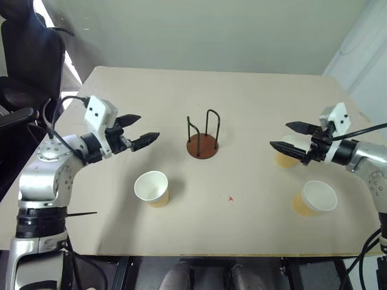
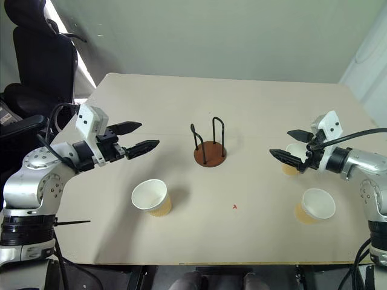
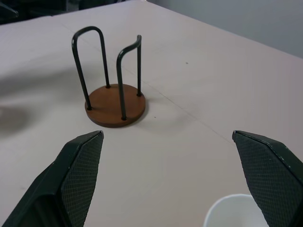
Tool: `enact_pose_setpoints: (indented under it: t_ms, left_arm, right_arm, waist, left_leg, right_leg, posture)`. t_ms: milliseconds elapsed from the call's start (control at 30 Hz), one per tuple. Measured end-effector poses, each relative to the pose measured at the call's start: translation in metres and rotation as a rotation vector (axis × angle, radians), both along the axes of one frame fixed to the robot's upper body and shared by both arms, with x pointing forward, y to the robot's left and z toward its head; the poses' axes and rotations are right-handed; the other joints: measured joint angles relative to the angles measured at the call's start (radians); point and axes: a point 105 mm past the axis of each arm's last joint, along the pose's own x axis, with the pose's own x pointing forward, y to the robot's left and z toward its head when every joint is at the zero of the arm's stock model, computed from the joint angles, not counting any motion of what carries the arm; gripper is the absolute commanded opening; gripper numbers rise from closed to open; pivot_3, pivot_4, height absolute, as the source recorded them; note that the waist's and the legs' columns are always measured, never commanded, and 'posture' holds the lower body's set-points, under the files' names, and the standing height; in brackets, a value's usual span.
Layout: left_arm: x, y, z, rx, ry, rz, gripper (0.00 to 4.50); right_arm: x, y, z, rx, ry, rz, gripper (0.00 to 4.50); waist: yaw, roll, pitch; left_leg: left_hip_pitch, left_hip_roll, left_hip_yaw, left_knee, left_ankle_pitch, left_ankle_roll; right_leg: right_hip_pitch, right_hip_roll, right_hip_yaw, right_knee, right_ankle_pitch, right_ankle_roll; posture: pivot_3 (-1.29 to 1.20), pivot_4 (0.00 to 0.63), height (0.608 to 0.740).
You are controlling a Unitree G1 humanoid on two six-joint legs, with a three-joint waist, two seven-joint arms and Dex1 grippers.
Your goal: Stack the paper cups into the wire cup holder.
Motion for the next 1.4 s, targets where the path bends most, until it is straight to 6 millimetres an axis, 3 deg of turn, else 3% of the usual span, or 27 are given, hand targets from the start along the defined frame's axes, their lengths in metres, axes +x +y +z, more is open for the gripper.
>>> enact_pose_setpoints:
  t_ms: [433, 1033, 1400]
  left_arm:
    - [0.004, -0.015, -0.002, 0.069, 0.066, -0.136, 4.44]
    - [-0.001, -0.037, -0.020, 0.042, 0.165, -0.266, 4.44]
    - [0.014, -0.050, -0.031, 0.075, 0.149, -0.247, 4.44]
  right_arm:
    - [-0.023, 0.019, 0.006, -0.083, 0.016, 0.090, 4.50]
    - [-0.022, 0.021, 0.011, -0.083, -0.007, 0.085, 4.50]
    - [-0.021, 0.020, 0.012, -0.084, -0.015, 0.072, 4.50]
  waist:
    - [-0.005, 0.000, 0.000]
    - [-0.005, 0.000, 0.000]
    - [-0.006, 0.000, 0.000]
  left_leg:
    - [0.000, 0.000, 0.000, 0.000, 0.000, 0.000]
    - [0.000, 0.000, 0.000, 0.000, 0.001, 0.001]
    - [0.000, 0.000, 0.000, 0.001, 0.001, 0.001]
  right_leg:
    - [0.000, 0.000, 0.000, 0.000, 0.000, 0.000]
    - [0.000, 0.000, 0.000, 0.000, 0.000, 0.000]
    - [0.000, 0.000, 0.000, 0.000, 0.000, 0.000]
  posture:
    - [0.00, 0.150, 0.740]
    - [0.00, 0.150, 0.740]
    - [0.00, 0.150, 0.740]
